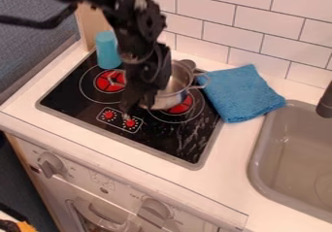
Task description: Moved the silver pot between the two burner
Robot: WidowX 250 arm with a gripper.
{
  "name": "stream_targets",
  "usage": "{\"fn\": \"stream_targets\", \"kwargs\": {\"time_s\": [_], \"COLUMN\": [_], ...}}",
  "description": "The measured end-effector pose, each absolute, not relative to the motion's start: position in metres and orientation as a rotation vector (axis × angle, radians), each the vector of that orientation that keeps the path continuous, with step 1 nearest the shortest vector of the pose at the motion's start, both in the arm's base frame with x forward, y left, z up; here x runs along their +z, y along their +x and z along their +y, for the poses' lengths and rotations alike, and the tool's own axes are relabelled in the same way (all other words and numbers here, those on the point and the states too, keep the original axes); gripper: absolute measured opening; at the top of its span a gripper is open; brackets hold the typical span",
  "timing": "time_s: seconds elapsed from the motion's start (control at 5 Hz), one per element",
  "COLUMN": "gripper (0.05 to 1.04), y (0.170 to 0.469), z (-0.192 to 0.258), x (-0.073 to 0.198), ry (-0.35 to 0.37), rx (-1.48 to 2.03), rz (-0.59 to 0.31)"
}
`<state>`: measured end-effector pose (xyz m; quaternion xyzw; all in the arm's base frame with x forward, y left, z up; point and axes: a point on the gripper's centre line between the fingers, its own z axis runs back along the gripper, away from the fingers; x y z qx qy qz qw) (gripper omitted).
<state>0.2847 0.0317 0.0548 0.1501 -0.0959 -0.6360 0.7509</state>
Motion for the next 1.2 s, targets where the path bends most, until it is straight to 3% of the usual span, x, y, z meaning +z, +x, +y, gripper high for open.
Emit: {"fn": "stream_targets", "kwargs": {"time_s": [0.4, 0.6, 1.0, 1.2], "gripper": [0.087, 0.246, 0.828, 1.012], "y": [0.2898, 0.2949, 0.2935, 0.2913], "z": [0.035, 0.0338, 0.0331, 0.0324], "x": [0.0328, 0.0335, 0.0336, 0.0334], "ry": [0.35, 0.365, 0.368, 0.359], "rx": [-1.294, -1.292, -1.289, -1.291], "rz": [-0.167, -0.139, -0.122, -0.11]}}
